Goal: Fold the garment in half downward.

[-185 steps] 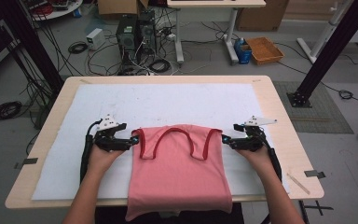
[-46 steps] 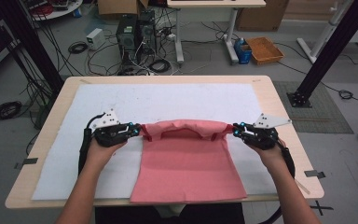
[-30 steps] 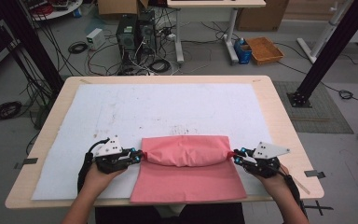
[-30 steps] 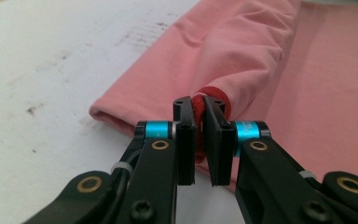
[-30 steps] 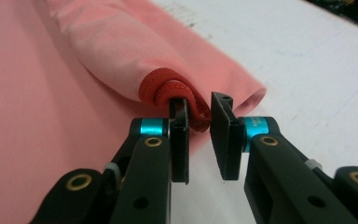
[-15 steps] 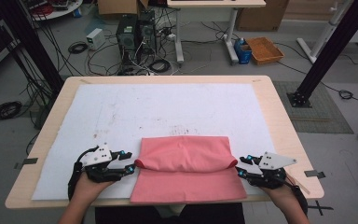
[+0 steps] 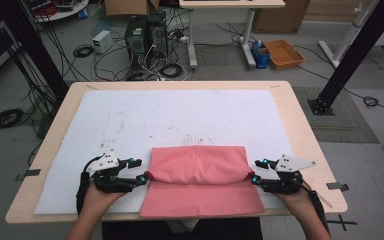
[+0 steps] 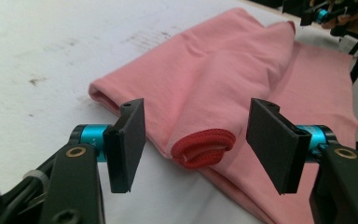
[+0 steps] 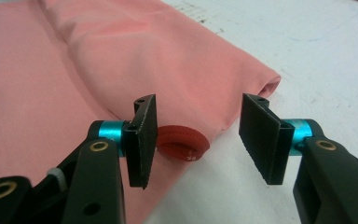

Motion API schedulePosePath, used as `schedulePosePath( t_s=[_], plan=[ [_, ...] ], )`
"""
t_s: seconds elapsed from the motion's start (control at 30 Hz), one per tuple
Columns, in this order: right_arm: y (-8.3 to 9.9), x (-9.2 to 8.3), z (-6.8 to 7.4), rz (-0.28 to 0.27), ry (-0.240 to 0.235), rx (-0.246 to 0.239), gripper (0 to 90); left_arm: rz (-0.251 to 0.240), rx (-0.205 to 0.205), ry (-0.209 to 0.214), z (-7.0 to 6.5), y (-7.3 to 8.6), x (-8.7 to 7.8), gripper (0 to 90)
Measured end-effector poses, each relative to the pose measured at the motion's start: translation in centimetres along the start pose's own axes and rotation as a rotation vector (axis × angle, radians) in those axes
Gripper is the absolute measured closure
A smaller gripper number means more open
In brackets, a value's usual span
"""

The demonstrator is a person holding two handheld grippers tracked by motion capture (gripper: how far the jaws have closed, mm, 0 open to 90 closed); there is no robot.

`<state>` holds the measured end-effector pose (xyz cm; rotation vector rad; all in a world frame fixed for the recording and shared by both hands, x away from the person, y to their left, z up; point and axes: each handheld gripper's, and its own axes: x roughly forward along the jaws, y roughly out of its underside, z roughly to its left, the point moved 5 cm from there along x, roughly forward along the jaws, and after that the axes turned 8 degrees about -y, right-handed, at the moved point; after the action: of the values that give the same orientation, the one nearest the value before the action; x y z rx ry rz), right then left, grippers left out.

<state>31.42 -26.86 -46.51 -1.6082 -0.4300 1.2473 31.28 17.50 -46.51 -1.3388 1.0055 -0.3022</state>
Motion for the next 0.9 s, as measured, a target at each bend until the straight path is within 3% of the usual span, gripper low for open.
schedulePosePath(
  t_s=[0.2, 0.37, 0.67, 0.9],
  plan=[
    [0.6, 0.5, -0.3, 0.029, -0.020, 0.010, 51.6, 0.087, 0.055, -0.006, -0.6, 0.4, 1.3, 47.3],
    [0.8, 0.6, -0.3, 0.043, -0.033, 0.005, 58.4, 0.117, 0.095, -0.031, -1.0, 0.5, 1.6, 58.9],
    [0.7, 0.9, 0.2, 0.059, -0.047, -0.043, 81.6, 0.152, 0.172, 0.002, -1.7, 0.7, 1.8, 79.9],
    [0.4, 0.2, 0.4, 0.042, -0.041, -0.047, 84.5, 0.126, 0.154, 0.031, -1.6, 0.7, 1.3, 84.3]
  ],
)
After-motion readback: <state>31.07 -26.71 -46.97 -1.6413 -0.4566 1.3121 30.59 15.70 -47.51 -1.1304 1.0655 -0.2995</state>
